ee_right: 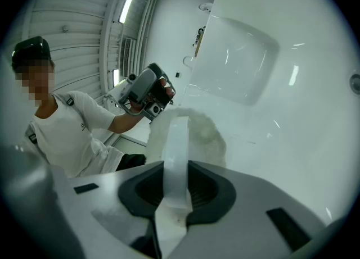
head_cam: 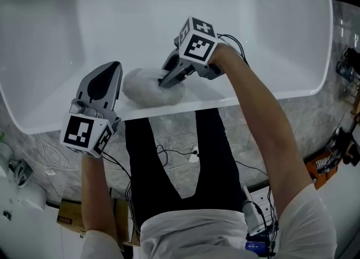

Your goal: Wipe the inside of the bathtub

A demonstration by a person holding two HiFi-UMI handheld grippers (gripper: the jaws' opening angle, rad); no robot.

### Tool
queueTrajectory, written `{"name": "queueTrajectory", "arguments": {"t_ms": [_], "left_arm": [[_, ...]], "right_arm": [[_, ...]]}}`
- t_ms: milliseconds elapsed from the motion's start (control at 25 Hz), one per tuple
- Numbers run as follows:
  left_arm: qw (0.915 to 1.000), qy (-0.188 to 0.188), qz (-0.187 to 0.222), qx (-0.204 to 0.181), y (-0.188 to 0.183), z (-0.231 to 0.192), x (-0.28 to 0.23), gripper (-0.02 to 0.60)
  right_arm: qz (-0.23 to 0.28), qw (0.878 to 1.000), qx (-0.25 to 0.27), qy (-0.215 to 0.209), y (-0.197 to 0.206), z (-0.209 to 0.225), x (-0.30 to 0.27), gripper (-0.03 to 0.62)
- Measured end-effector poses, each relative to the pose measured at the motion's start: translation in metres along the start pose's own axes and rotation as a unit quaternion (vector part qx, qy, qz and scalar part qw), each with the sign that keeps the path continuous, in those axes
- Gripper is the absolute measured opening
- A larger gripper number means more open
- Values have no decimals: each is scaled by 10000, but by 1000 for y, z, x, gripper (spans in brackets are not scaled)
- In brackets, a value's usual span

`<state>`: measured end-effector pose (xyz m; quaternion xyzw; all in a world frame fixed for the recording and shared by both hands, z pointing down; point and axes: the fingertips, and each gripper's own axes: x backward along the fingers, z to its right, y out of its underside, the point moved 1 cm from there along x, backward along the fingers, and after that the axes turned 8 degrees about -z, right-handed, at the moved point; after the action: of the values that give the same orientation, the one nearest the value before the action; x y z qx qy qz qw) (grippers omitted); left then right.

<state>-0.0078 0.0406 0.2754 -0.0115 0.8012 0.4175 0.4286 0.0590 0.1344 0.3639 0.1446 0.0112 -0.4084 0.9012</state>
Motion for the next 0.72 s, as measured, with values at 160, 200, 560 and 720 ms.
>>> {"name": "queueTrajectory", "arguments": {"t_ms": [160, 200, 560, 720], "left_arm": [[9999, 123, -30, -87, -2, 9, -8, 12], [9998, 153, -45, -119, -6, 19, -14, 12], [9969, 533, -446, -362, -16, 86, -74, 12], [9958, 647, -480, -445, -18, 103, -85, 12]], "right_arm": [[-24, 10000, -68, 57, 10, 0, 4, 94], [-20, 9999, -86, 70, 19, -2, 11, 94], [-31, 9993, -272, 242, 88, -15, 61, 94], [-87, 9984, -416, 366, 105, -19, 72, 94]]}}
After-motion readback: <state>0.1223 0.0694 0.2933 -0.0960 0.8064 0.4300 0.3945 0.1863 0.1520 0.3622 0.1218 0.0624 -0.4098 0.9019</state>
